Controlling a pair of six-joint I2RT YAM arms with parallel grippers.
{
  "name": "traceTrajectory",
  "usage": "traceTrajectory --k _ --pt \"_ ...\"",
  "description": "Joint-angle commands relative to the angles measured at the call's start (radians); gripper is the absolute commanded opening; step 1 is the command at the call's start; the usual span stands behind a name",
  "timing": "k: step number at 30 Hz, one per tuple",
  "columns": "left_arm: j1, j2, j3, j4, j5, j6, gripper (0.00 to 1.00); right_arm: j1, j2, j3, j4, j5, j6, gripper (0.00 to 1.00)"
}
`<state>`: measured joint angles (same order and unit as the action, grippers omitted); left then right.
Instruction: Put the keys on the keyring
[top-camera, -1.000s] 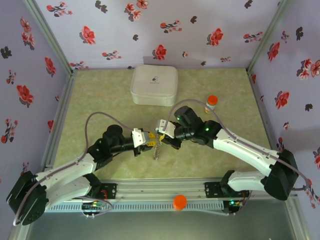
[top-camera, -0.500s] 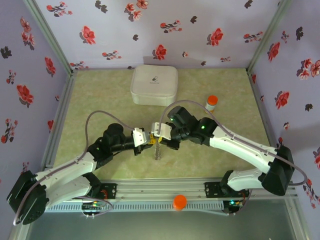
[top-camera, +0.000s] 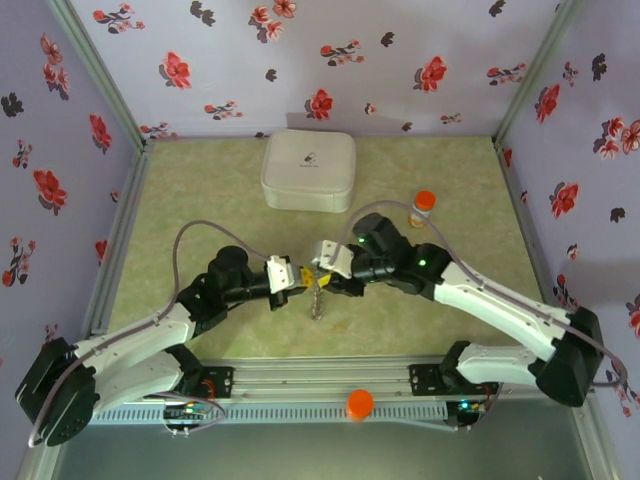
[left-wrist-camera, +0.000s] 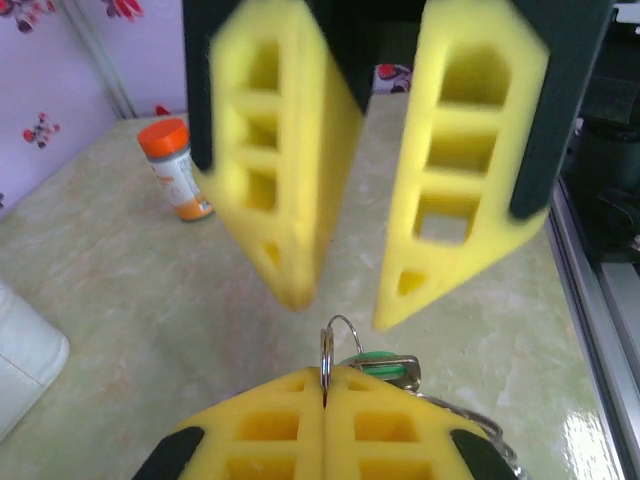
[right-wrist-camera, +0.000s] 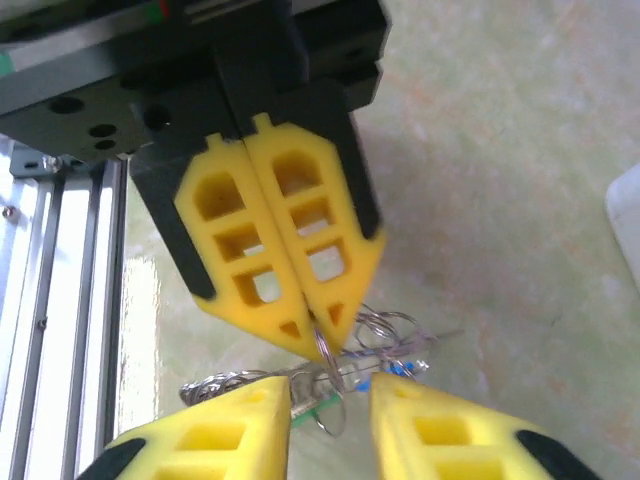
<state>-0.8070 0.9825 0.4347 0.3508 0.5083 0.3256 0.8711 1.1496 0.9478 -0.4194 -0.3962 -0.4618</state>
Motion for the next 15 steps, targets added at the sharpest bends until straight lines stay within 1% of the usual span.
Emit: traceTrajectory --k 1,4,8,11,15 --pt "0.0 0.003 -0.04 0.166 0.0 -0.011 0.0 -0.079 -0.085 -0.112 0.226 -0.206 0.126 0.39" --pt "0.004 0.003 -0.072 0.252 -0.002 -0.027 0.0 -0.079 -0.095 -0.139 0.254 -0.226 0.134 0.41" --pt "0.005 0.004 -0.104 0.328 0.002 -0.055 0.0 -0.079 -0.078 -0.147 0.261 -0.179 0.111 0.4" --pt "0.006 0.011 -0.118 0.359 0.007 -0.08 0.0 -0.078 -0.054 -0.152 0.278 -0.181 0.108 0.4" --pt "0.006 0.027 -0.13 0.414 0.014 -0.118 0.0 -0.078 -0.012 -0.145 0.286 -0.214 0.116 0.37"
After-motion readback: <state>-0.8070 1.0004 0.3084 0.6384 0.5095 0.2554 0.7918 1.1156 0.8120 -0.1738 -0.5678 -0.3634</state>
